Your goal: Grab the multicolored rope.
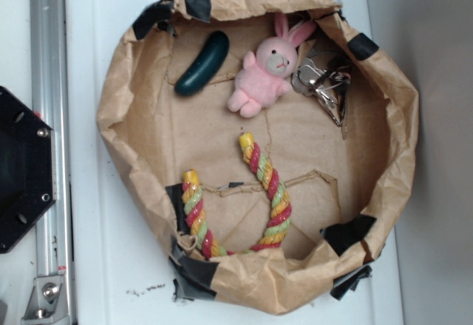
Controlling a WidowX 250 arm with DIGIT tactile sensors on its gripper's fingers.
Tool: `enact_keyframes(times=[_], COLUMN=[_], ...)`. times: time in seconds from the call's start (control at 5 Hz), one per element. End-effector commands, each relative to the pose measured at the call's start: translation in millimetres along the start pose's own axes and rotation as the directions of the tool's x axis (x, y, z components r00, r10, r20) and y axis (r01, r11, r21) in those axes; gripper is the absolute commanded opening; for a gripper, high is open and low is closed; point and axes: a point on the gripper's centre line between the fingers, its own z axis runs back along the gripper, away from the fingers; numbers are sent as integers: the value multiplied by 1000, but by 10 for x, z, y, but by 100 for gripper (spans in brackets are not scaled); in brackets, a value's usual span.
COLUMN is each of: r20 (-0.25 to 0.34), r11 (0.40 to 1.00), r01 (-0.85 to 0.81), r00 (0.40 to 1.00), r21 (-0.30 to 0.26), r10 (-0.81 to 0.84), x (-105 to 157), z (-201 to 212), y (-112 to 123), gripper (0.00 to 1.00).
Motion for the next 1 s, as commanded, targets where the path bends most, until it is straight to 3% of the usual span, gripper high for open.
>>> enact_keyframes(times=[0.0, 0.2, 0.4, 0.8], r20=[0, -52, -56, -148], r11=[1000, 998, 974, 802], r01=[0, 55, 216, 596], r00=[1000, 997, 976, 798], r21=[0, 24, 75, 46], r10=[0, -53, -212, -584], x=[0, 470, 948, 1616], z=[0, -321, -671, -1610], y=[0, 130, 26, -97], gripper=[100, 100, 100, 100])
